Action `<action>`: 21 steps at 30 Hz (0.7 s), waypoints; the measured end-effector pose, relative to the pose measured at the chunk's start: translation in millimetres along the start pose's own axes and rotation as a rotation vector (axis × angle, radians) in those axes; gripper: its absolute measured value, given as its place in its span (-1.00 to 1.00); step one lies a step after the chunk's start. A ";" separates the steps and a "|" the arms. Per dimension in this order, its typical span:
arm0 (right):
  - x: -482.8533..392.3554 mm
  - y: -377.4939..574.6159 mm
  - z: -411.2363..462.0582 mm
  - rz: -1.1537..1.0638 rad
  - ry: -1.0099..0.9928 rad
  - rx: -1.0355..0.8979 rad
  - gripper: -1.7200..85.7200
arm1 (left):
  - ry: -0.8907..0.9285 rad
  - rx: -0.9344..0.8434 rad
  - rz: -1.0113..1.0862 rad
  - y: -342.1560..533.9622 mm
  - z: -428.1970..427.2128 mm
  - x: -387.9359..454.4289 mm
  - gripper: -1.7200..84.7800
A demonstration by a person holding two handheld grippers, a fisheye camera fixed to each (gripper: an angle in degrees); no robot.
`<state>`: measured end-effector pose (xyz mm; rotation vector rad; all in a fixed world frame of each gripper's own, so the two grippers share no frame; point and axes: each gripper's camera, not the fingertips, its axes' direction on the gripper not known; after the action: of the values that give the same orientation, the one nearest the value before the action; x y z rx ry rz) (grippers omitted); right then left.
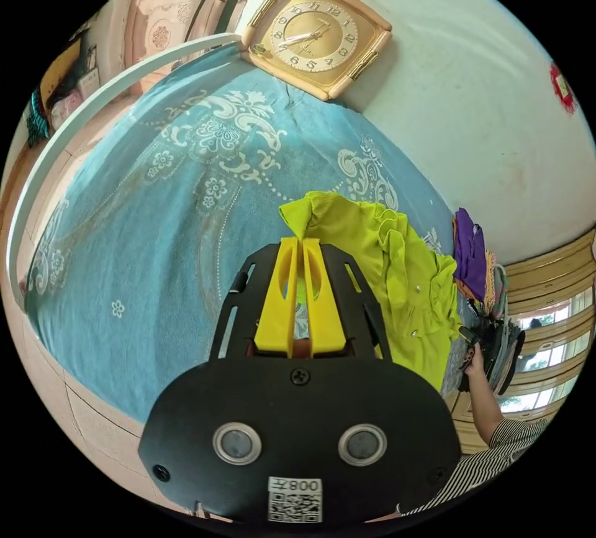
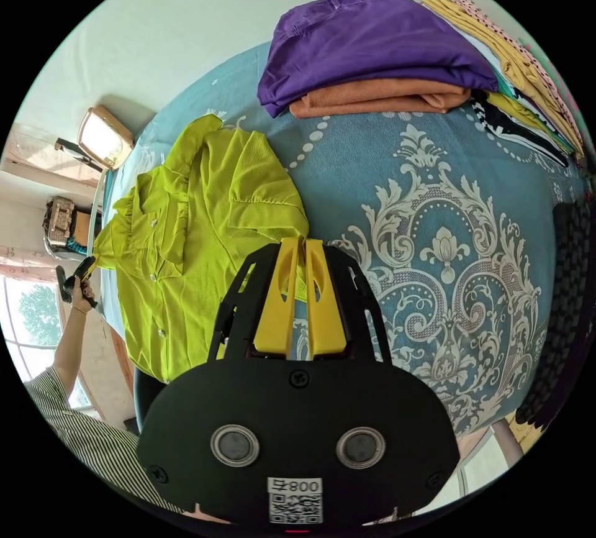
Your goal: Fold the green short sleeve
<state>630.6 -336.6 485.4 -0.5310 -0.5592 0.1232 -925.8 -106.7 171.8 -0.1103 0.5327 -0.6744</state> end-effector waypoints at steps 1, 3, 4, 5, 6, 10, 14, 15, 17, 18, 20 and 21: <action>8.9 -2.8 -2.6 0.018 -0.028 0.004 -0.92 | -0.027 0.016 0.015 -3.4 -2.1 -4.1 -0.92; 25.1 -5.4 -2.7 0.056 -0.074 0.000 -0.93 | -0.055 -0.001 0.018 -5.7 5.1 -12.4 -0.92; 37.1 -5.8 0.5 0.087 -0.095 -0.018 -0.93 | -0.082 -0.051 0.006 -5.1 16.7 -19.2 -0.91; 43.7 -5.4 2.4 0.107 -0.101 -0.027 -0.93 | -0.094 -0.108 -0.003 -2.8 29.5 -26.5 -0.90; 57.2 -2.8 4.7 0.147 -0.131 -0.028 -0.93 | -0.097 -0.136 -0.007 -1.1 34.7 -29.9 -0.90; 101.1 15.4 -3.4 0.274 -0.251 0.016 -0.89 | -0.097 -0.139 -0.022 21.5 34.9 -51.2 -0.83; 122.3 41.6 -18.8 0.276 -0.271 0.037 -0.84 | 0.142 -0.157 0.021 66.8 18.7 -72.9 -0.76; 126.2 54.0 -23.4 0.269 -0.291 0.042 -0.82 | 0.187 -0.170 0.036 75.4 17.0 -74.2 -0.75; 127.4 75.0 -27.4 0.249 -0.323 0.030 -0.81 | 0.259 -0.258 0.096 111.1 13.4 -76.1 -0.72; 125.8 90.5 -27.9 0.238 -0.343 0.009 -0.80 | 0.257 -0.280 0.112 120.4 12.7 -75.8 -0.72; 120.5 114.8 -28.0 0.219 -0.379 -0.027 -0.79 | 0.271 -0.357 0.167 154.8 10.8 -74.5 -0.71; 115.6 131.3 -28.4 0.201 -0.393 -0.046 -0.78 | 0.268 -0.369 0.177 162.1 10.6 -74.3 -0.71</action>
<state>747.3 -207.3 452.6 -0.6121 -0.8923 0.4129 -877.3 65.2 170.2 -0.3182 0.9115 -0.4134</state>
